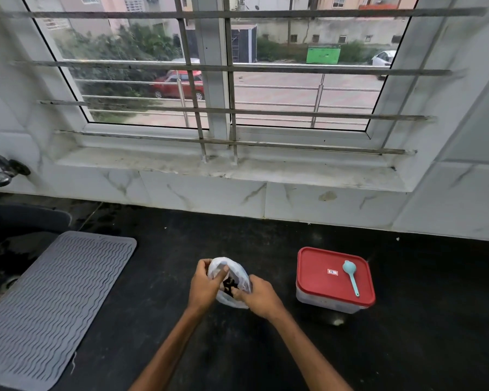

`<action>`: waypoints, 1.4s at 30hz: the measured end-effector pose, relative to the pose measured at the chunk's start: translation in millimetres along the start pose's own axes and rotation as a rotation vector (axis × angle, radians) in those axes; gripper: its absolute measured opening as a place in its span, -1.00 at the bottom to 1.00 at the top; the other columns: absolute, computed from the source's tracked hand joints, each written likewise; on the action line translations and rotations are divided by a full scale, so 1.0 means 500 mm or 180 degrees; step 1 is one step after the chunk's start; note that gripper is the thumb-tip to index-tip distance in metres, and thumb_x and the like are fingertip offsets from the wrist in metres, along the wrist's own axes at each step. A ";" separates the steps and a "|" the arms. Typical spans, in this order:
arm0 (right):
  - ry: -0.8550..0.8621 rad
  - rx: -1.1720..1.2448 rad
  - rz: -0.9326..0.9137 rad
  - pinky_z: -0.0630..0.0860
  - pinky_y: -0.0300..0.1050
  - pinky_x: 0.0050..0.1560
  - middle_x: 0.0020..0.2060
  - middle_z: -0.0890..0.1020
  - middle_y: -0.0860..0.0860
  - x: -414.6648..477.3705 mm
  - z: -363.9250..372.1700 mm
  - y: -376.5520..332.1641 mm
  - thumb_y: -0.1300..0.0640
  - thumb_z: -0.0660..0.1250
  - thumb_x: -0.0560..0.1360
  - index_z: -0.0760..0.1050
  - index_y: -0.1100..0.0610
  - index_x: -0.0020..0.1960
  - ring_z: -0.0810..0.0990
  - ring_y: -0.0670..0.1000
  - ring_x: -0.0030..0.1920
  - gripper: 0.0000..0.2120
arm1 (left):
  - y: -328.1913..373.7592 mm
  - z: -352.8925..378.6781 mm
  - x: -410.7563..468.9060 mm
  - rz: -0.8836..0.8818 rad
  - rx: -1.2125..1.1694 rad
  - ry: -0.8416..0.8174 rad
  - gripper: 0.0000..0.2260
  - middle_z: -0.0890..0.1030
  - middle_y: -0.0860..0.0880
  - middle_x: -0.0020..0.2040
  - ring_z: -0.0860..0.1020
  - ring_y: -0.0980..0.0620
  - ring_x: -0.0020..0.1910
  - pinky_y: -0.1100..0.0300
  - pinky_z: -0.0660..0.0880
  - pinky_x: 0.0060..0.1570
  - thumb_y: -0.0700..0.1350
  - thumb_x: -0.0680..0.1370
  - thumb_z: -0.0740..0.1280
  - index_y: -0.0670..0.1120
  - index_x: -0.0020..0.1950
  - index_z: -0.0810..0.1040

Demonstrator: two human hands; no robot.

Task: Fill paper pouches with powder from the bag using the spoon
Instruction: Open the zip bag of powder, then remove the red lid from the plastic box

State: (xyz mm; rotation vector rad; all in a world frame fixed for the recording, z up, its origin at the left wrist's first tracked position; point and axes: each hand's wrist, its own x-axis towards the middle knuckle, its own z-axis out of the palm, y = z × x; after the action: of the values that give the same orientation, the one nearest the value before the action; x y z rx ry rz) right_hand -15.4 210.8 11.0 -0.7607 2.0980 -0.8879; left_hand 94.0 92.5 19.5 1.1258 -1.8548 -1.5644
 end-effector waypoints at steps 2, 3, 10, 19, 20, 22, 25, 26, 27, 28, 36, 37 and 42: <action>0.0205 -0.0055 -0.0010 0.57 -0.22 -0.15 -0.03 0.64 -0.04 0.012 -0.004 -0.011 0.02 0.36 0.54 0.53 0.05 0.10 0.63 -0.11 -0.07 -0.83 | 0.001 -0.005 0.014 0.0078 0.0059 -0.0123 -0.72 0.63 0.00 0.01 0.64 0.08 -0.02 0.29 0.57 -0.20 -0.06 0.51 0.47 -0.02 0.14 0.46; 0.0366 -0.0081 -0.0054 0.56 -0.25 -0.18 -0.04 0.64 -0.04 0.021 -0.007 -0.017 0.05 0.34 0.56 0.54 0.05 0.09 0.62 -0.12 -0.09 -0.87 | 0.003 -0.009 0.022 0.0120 0.0146 -0.0147 -0.70 0.62 0.01 0.02 0.63 0.10 -0.03 0.32 0.57 -0.21 -0.07 0.51 0.46 -0.03 0.16 0.45; 0.0595 -0.0447 0.0023 0.61 -0.09 -0.05 -0.03 0.64 -0.02 0.051 0.014 -0.007 0.10 0.24 0.60 0.52 0.05 0.11 0.62 -0.04 -0.03 -0.87 | -0.041 -0.015 0.060 0.0375 0.1292 -0.0296 -0.59 0.57 -0.01 0.19 0.58 0.03 0.14 0.23 0.51 0.06 -0.14 0.54 0.40 -0.07 0.35 0.38; 0.1242 -0.0793 -0.0509 0.60 -0.02 -0.14 -0.14 0.67 -0.02 0.066 0.021 -0.040 0.12 0.34 0.55 0.56 0.09 -0.01 0.65 0.00 -0.13 -0.94 | -0.058 -0.038 0.056 0.0671 0.1912 0.0469 -0.83 0.59 0.05 -0.18 0.61 -0.04 -0.22 0.00 0.56 -0.26 -0.19 0.53 0.31 0.05 -0.03 0.37; 0.1202 -0.0850 -0.0476 0.58 -0.01 -0.14 -0.14 0.67 0.00 0.068 0.024 -0.043 0.12 0.33 0.55 0.56 0.09 -0.02 0.65 0.03 -0.12 -0.94 | -0.061 -0.040 0.056 0.0633 0.1909 0.0419 -0.85 0.60 0.04 -0.17 0.62 -0.05 -0.20 -0.01 0.57 -0.25 -0.17 0.55 0.30 0.05 -0.02 0.38; 0.1096 -0.0978 -0.0382 0.58 -0.03 -0.15 -0.11 0.67 0.01 0.070 0.031 -0.040 0.16 0.30 0.56 0.54 0.07 -0.01 0.66 0.05 -0.09 -0.94 | -0.059 -0.036 0.053 0.0476 0.1911 0.0253 -0.90 0.62 0.03 -0.07 0.63 -0.07 -0.12 -0.01 0.57 -0.17 -0.08 0.58 0.28 0.05 0.05 0.39; 0.0984 -0.1113 -0.0379 0.53 -0.10 -0.20 -0.09 0.65 -0.01 0.062 0.039 -0.033 0.17 0.29 0.57 0.52 0.05 0.03 0.65 0.03 -0.08 -0.92 | -0.049 -0.036 0.043 0.0364 0.1967 0.0096 -0.72 0.60 0.05 0.14 0.61 -0.07 0.07 0.02 0.51 -0.01 0.02 0.55 0.32 0.04 0.23 0.40; 0.0973 -0.1132 -0.0414 0.50 -0.14 -0.21 -0.08 0.64 -0.02 0.060 0.038 -0.032 0.16 0.30 0.57 0.52 0.04 0.04 0.65 0.01 -0.09 -0.92 | -0.047 -0.040 0.041 0.0458 0.1985 0.0078 -0.66 0.58 0.07 0.21 0.60 -0.05 0.13 0.03 0.50 0.04 0.01 0.54 0.34 0.04 0.29 0.40; 0.0970 -0.1135 -0.0460 0.51 -0.17 -0.21 -0.08 0.64 -0.03 0.060 0.036 -0.033 0.17 0.31 0.57 0.53 0.04 0.05 0.64 -0.02 -0.10 -0.91 | -0.043 -0.045 0.040 0.0564 0.2008 0.0055 -0.61 0.56 0.08 0.25 0.59 -0.02 0.17 0.03 0.51 0.07 -0.02 0.52 0.36 0.03 0.33 0.40; 0.0976 -0.1122 -0.0498 0.55 -0.16 -0.19 -0.08 0.64 -0.04 0.058 0.034 -0.034 0.18 0.31 0.57 0.53 0.04 0.06 0.64 -0.04 -0.11 -0.89 | -0.039 -0.052 0.039 0.0658 0.2047 0.0019 -0.60 0.56 0.10 0.26 0.58 0.00 0.18 0.03 0.51 0.08 -0.05 0.51 0.37 0.03 0.34 0.41; 0.1667 -0.0910 -0.1223 0.63 -0.16 -0.04 0.03 0.65 0.05 0.044 0.016 -0.089 0.23 0.34 0.56 0.57 0.14 0.19 0.66 -0.03 -0.02 -0.79 | 0.003 -0.075 0.043 0.1446 0.1853 0.0440 -0.89 0.65 0.08 -0.11 0.61 0.11 -0.20 0.18 0.53 -0.24 -0.17 0.54 0.36 0.00 0.03 0.55; 0.1697 -0.0890 -0.1233 0.64 -0.13 -0.03 0.03 0.65 0.06 0.040 0.017 -0.092 0.23 0.33 0.57 0.56 0.14 0.20 0.66 -0.02 -0.02 -0.79 | 0.007 -0.074 0.041 0.1460 0.1827 0.0502 -0.88 0.65 0.08 -0.10 0.62 0.09 -0.19 0.14 0.56 -0.22 -0.18 0.53 0.37 -0.01 0.04 0.55; 0.1166 -0.1233 -0.0720 0.57 -0.12 -0.09 -0.03 0.63 0.03 0.015 0.035 -0.052 0.21 0.26 0.57 0.53 0.08 0.05 0.64 0.04 -0.03 -0.89 | -0.025 -0.064 0.028 0.0902 0.2397 -0.0134 -0.74 0.63 0.02 0.11 0.63 -0.04 0.02 0.07 0.50 -0.06 -0.04 0.52 0.36 -0.02 0.19 0.51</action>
State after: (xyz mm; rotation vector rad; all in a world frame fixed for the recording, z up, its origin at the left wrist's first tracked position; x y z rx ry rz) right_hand 0.5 184.0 19.5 -1.1223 2.5907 -0.7915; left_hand 114.6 62.4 12.9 1.0382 -2.5906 -0.7356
